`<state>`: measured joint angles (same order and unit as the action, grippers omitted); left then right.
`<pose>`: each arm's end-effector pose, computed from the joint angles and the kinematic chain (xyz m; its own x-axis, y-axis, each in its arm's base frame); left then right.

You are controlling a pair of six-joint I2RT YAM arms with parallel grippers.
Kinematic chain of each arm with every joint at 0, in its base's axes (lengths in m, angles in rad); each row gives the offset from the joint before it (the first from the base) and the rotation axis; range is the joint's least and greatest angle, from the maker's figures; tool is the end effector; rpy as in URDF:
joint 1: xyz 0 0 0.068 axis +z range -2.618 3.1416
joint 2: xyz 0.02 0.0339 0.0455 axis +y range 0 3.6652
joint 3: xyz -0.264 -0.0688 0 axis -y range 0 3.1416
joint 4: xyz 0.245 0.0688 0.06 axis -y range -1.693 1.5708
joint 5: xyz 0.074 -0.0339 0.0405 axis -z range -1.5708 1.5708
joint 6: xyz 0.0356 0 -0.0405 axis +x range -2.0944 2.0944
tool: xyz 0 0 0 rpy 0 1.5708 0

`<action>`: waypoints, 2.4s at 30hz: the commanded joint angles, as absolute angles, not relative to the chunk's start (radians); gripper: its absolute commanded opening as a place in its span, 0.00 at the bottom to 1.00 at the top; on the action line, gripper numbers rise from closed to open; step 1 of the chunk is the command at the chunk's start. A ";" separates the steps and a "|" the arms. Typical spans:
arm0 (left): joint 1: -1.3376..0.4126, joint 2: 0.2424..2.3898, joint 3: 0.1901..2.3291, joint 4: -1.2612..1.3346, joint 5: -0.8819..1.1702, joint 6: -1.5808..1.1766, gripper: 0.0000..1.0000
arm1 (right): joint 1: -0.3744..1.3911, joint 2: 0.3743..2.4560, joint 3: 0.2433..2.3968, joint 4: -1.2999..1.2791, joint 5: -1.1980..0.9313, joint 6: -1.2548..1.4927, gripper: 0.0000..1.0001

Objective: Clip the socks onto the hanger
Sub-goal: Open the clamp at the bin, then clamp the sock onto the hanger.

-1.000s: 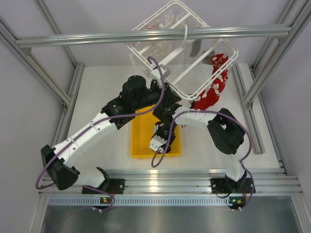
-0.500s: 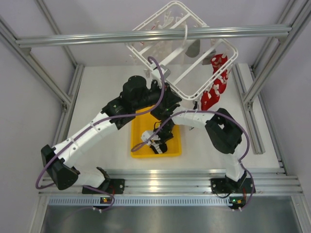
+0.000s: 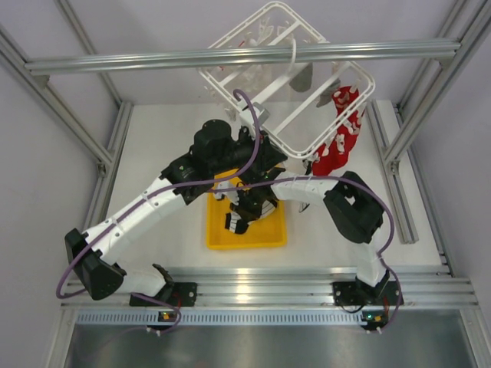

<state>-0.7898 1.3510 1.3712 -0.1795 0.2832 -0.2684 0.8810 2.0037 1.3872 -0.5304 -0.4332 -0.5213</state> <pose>0.2133 -0.2293 0.4189 -0.3400 -0.0187 -0.9402 0.8152 0.4927 -0.3046 0.2488 0.3251 0.1635 -0.0996 -0.8310 -0.5472 -0.9913 0.0352 0.1270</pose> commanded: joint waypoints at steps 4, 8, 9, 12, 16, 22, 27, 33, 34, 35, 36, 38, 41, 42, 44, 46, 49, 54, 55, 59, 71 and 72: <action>-0.788 1.347 1.378 -0.117 0.287 -0.290 0.00 | 0.908 1.876 1.364 -0.437 -0.351 -0.405 0.46; -0.788 1.347 1.377 -0.115 0.291 -0.290 0.00 | 0.907 1.835 1.361 -0.429 -0.374 -0.492 0.55; -0.788 1.348 1.376 -0.115 0.293 -0.291 0.00 | 0.907 1.832 1.362 -0.426 -0.385 -0.497 0.56; -0.788 1.350 1.376 -0.112 0.291 -0.291 0.00 | 0.910 1.842 1.385 -0.425 -0.393 -0.505 0.57; -0.788 1.351 1.378 -0.113 0.282 -0.299 0.00 | 0.923 1.896 1.408 -0.419 -0.374 -0.512 0.58; -0.787 1.347 1.384 -0.129 0.281 -0.295 0.00 | 0.936 1.986 1.402 -0.397 -0.345 -0.558 0.68; -0.787 1.342 1.382 -0.129 0.279 -0.295 0.00 | 0.933 2.020 1.390 -0.394 -0.319 -0.595 0.64; -0.785 1.336 1.379 -0.130 0.275 -0.293 0.00 | 0.936 1.973 1.315 -0.379 -0.313 -0.626 0.10; -0.784 1.336 1.378 -0.132 0.273 -0.296 0.00 | 0.934 1.915 1.263 -0.362 -0.324 -0.612 0.04; -0.782 1.336 1.379 -0.132 0.273 -0.299 0.00 | 0.939 1.881 1.234 -0.312 -0.324 -0.604 0.00; -0.779 1.336 1.381 -0.135 0.278 -0.307 0.00 | 0.940 1.843 1.201 -0.281 -0.328 -0.594 0.00; -0.779 1.335 1.379 -0.135 0.285 -0.324 0.00 | 0.949 1.726 1.099 -0.194 -0.342 -0.563 0.00; -0.776 1.336 1.378 -0.127 0.293 -0.342 0.00 | 0.982 1.591 0.993 -0.109 -0.333 -0.558 0.00; -0.775 1.336 1.378 -0.124 0.293 -0.350 0.00 | 0.988 1.560 0.945 -0.086 -0.321 -0.560 0.00; -0.773 1.339 1.381 -0.121 0.298 -0.356 0.00 | 1.006 1.468 0.905 -0.026 -0.296 -0.548 0.00; -0.773 1.338 1.385 -0.123 0.301 -0.357 0.00 | 1.015 1.389 0.879 -0.014 -0.266 -0.497 0.00; -0.772 1.338 1.387 -0.123 0.307 -0.362 0.00 | 1.026 1.295 0.903 -0.023 -0.200 -0.347 0.00; -0.767 1.345 1.379 -0.112 0.324 -0.394 0.00 | 1.037 1.088 0.810 0.077 -0.056 -0.169 0.00; -0.765 1.347 1.376 -0.107 0.327 -0.409 0.00 | 1.045 1.041 0.799 0.075 -0.019 -0.147 0.00; -0.759 1.345 1.374 -0.103 0.340 -0.419 0.00 | 1.046 0.962 0.773 0.006 0.164 -0.103 0.00; -0.721 1.336 1.364 -0.072 0.471 -0.482 0.00 | 0.870 0.833 0.749 -0.104 0.249 -0.069 0.00; -0.721 1.336 1.361 -0.071 0.479 -0.483 0.00 | 0.856 0.830 0.747 -0.098 0.235 -0.074 0.00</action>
